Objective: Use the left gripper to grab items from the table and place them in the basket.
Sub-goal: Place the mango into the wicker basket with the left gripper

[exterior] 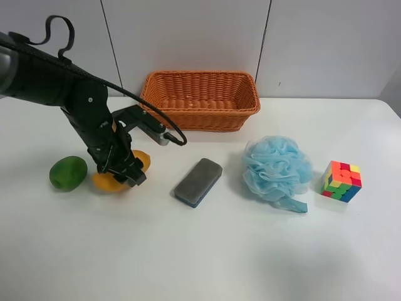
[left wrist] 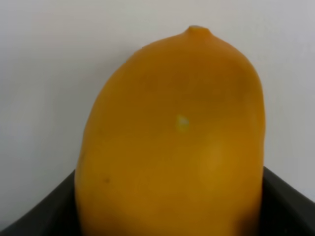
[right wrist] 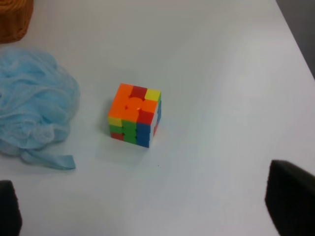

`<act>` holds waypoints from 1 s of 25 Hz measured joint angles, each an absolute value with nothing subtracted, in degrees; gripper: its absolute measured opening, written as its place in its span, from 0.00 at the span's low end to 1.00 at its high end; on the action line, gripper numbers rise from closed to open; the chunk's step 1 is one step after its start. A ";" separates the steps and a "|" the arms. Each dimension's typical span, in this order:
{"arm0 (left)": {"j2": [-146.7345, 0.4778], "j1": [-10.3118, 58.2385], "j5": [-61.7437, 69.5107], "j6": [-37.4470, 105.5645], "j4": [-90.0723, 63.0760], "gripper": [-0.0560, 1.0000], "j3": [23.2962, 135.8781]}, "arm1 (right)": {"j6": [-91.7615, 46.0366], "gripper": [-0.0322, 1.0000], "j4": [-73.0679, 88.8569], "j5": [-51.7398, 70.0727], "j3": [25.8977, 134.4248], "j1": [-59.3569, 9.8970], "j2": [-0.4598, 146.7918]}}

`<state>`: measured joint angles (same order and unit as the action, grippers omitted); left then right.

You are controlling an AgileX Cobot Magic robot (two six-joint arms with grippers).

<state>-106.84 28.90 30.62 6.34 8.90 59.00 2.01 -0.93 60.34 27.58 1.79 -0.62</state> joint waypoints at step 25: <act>-115.88 28.90 63.23 6.03 9.21 0.62 112.07 | 2.01 0.99 -0.93 60.34 27.58 1.79 -0.62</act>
<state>-115.88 28.90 63.23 6.03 9.21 112.07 2.01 -0.93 60.34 27.58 1.79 -0.62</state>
